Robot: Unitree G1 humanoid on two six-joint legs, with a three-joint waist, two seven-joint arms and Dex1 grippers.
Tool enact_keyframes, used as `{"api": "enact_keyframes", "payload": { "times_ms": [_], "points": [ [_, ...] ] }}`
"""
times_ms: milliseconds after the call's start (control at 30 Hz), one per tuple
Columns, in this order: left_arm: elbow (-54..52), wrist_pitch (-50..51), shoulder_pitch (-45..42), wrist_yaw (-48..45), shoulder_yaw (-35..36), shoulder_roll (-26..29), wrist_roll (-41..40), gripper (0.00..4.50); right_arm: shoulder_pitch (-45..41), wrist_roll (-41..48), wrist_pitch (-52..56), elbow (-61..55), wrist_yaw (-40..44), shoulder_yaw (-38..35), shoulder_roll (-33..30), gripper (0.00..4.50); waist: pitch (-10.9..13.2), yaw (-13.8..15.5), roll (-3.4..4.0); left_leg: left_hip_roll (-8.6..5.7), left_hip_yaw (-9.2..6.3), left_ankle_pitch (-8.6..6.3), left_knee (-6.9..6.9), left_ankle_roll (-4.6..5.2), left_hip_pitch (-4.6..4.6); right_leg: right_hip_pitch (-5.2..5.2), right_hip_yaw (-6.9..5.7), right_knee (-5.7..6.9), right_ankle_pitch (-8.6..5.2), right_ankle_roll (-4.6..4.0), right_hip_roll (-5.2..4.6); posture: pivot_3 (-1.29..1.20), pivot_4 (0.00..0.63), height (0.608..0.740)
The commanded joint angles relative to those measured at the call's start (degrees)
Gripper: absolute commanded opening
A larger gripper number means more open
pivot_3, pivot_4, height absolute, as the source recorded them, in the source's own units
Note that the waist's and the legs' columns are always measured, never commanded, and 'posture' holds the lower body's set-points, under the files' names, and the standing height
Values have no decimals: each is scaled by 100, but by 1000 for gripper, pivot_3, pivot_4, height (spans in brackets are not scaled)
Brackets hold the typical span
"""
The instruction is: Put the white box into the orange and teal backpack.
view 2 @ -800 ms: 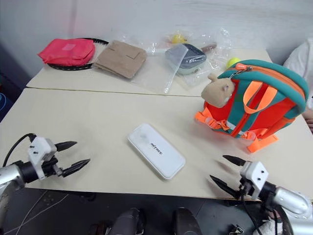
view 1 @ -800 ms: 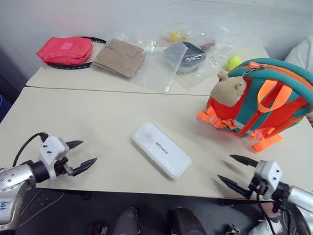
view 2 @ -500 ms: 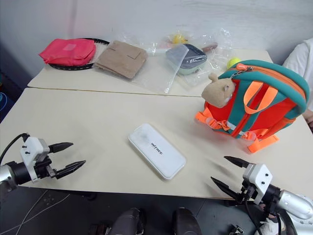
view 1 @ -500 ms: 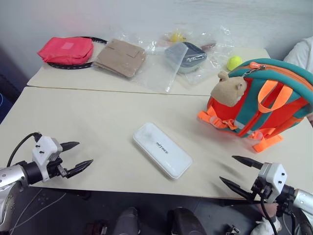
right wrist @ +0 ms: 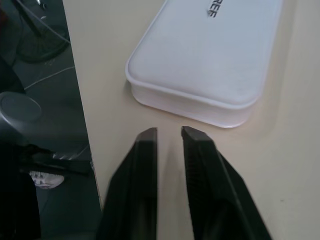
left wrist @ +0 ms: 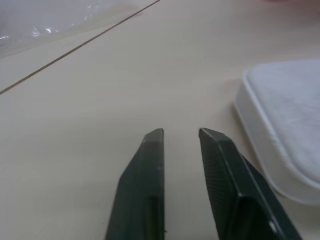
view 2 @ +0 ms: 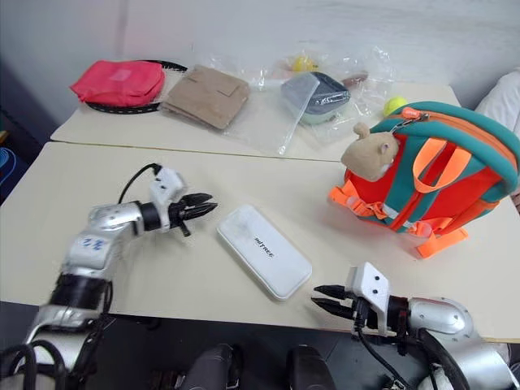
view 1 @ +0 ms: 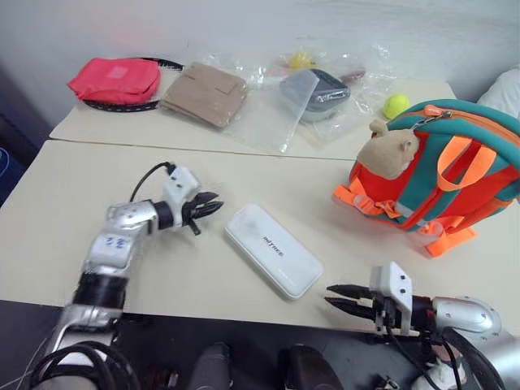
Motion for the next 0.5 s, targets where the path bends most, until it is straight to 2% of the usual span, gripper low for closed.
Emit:
{"api": "enact_keyframes", "payload": {
  "times_ms": [33, 200, 500],
  "points": [
    [426, -386, -313, -68, -155, -79, 277, 178, -185, -55, 197, 3, -130, 235, 151, 0, 0, -7, 0, 1, 0, -2, 9, 0, -1, -1, 2, -1, 0, 1, 0, 0, 150, 740],
    [199, -320, -290, -444, -215, -288, 119, 178, -333, -270, 105, 123, -269, 490, 404, 0, 0, 5, 0, 1, -7, -6, 35, 3, -1, 10, 0, 2, -1, 1, -5, 0, 150, 740],
    [-669, 194, 483, -783, -256, -186, 27, 178, -888, -572, -192, 864, -455, 455, 740, 0, 0, -24, 1, 2, -7, -6, 37, -1, 11, 18, 2, 12, -1, 1, -5, 0, 150, 740]
  ]
}}
